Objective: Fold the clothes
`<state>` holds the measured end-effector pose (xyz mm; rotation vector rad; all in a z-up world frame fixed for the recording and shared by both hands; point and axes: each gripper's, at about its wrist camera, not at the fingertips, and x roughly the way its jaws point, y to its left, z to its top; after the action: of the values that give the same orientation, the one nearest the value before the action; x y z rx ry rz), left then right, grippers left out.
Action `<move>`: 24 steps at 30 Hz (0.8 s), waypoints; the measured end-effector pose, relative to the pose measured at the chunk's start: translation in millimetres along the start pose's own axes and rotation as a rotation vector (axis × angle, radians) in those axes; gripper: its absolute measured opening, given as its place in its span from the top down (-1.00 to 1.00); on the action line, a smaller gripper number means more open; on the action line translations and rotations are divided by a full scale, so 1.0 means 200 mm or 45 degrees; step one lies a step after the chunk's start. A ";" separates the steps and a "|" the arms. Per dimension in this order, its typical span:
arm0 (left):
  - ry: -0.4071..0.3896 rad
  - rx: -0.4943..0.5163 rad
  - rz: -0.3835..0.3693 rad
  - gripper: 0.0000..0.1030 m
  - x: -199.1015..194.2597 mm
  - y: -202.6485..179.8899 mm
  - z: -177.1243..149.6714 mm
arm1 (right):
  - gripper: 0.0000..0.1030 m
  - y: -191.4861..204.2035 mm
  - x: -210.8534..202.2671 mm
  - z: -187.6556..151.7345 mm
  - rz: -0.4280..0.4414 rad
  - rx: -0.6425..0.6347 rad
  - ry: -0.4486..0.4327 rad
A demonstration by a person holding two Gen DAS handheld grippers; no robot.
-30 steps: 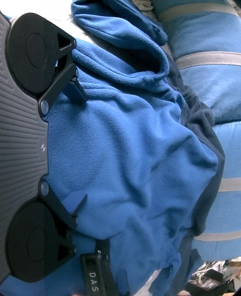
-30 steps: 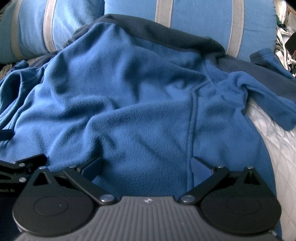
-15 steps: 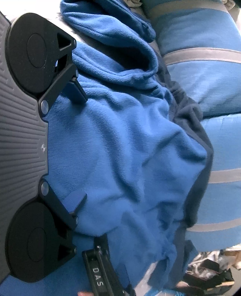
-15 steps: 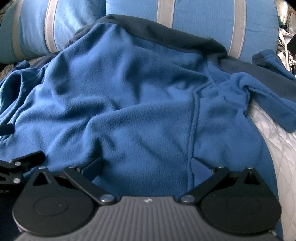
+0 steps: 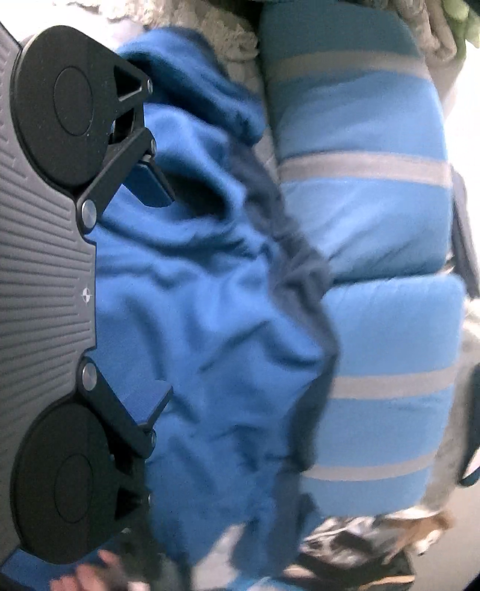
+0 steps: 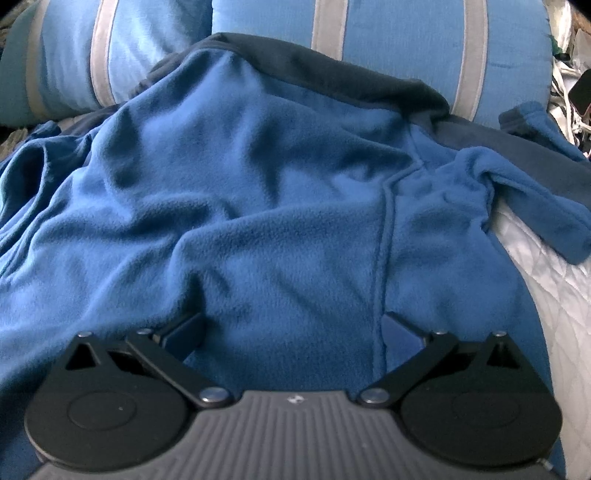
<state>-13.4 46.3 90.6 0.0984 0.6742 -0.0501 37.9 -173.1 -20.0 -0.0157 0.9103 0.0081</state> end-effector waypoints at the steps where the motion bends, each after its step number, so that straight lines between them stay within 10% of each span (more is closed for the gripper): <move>1: -0.005 -0.014 0.007 -0.99 -0.02 0.03 0.03 | -0.98 0.00 0.00 0.00 -0.002 -0.003 -0.001; 11: -0.073 -0.037 0.178 -0.98 0.08 0.42 0.37 | -0.99 -0.01 -0.01 0.00 -0.002 -0.015 0.006; 24: 0.062 -0.351 0.118 -0.97 0.52 0.86 0.43 | -0.99 -0.02 0.00 0.00 0.017 -0.033 0.012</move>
<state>135.6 207.2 105.5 -0.1349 0.7187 0.1345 38.0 -176.2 -20.0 -0.0335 0.9197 0.0322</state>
